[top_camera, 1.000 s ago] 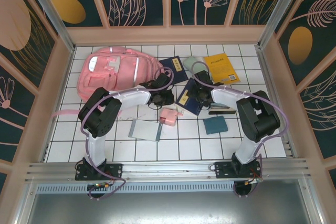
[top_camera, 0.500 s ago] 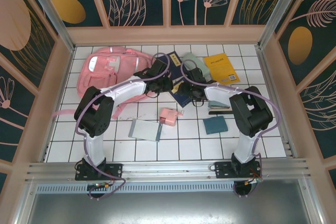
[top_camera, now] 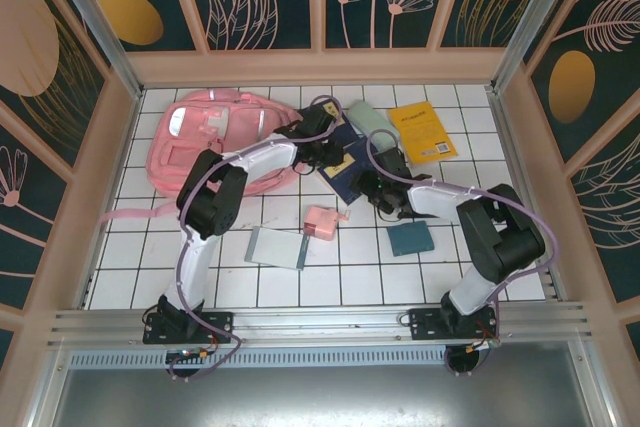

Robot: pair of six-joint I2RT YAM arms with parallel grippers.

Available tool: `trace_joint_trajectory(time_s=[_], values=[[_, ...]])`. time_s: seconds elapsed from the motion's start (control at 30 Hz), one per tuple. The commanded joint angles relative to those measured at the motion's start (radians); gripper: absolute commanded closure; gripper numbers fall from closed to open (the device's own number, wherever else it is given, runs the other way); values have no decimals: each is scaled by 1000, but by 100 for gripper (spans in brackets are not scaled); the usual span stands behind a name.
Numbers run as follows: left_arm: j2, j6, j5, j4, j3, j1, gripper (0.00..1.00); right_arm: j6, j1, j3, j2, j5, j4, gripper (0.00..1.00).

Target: Pack the student bag

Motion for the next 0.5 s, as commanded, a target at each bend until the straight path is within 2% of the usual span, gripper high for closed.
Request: trace_joint_trajectory(time_s=[0.0, 0.13, 0.27, 0.47], values=[[25, 51, -5, -53, -1, 9, 56, 47, -13, -11, 33, -39, 95, 26], [12, 42, 6, -36, -74, 9, 60, 68, -31, -3, 80, -94, 155, 26], [-6, 11, 89, 5, -147, 9, 65, 108, -51, -10, 117, -178, 269, 27], [-50, -68, 225, 98, -251, 8, 66, 178, -65, -36, 130, -300, 504, 30]])
